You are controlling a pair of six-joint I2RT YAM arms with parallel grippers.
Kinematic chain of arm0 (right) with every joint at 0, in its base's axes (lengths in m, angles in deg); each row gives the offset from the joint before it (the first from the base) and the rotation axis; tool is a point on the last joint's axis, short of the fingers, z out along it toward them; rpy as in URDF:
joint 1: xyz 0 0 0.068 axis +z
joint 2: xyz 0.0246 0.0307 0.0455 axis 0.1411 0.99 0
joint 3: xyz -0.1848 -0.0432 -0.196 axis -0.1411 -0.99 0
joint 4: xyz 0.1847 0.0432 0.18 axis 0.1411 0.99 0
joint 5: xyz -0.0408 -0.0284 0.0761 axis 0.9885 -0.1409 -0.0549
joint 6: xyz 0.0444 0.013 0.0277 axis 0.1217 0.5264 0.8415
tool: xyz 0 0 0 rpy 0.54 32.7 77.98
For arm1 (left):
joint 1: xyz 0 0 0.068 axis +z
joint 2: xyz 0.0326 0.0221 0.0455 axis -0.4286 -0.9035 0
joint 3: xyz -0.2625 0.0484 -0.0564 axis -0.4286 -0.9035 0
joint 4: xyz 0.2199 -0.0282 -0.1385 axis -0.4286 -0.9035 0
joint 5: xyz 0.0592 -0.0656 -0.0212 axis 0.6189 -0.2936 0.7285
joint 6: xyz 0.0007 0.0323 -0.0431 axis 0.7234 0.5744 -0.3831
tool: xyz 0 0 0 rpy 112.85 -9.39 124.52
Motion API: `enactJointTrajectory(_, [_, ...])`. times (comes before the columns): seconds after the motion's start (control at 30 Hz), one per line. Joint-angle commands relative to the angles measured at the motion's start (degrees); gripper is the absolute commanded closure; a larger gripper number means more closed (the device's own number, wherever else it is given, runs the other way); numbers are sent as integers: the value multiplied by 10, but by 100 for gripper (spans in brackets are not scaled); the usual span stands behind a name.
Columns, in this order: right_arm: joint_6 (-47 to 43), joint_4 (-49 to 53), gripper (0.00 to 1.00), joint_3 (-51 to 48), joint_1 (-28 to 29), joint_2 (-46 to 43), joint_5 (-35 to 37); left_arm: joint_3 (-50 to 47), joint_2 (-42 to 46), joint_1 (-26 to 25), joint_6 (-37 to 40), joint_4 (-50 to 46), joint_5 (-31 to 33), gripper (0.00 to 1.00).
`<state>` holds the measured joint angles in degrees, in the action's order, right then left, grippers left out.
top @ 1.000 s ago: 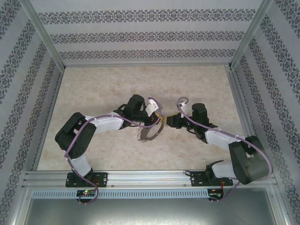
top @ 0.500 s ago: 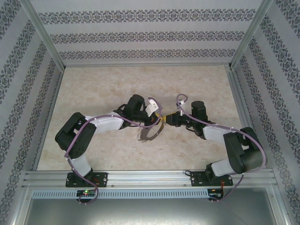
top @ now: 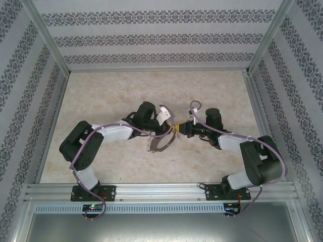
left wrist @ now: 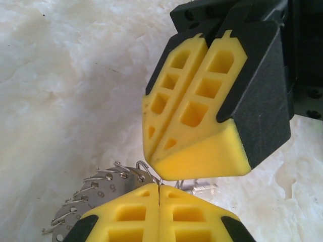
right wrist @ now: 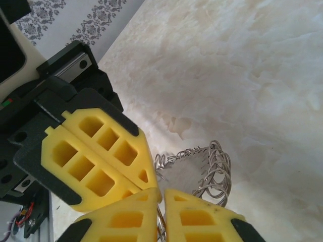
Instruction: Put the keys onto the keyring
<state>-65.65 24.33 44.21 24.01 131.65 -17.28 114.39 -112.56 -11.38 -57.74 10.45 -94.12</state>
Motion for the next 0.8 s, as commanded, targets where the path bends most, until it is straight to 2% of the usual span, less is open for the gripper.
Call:
enactJointTrajectory(0.0, [-5,-11,95,6,2,2,2,11,23,-7,1,21,-25,100])
enactJointTrajectory(0.1, [-5,-9,100,7,3,4,3,11,23,-7,0,23,-25,100])
enactJointTrajectory(0.47, [-5,1,100,16,3,-14,29,8,50,3,-5,14,21,100])
enactJointTrajectory(0.77, [-46,90,100,94,1,-41,21,-7,126,34,-3,-5,42,78])
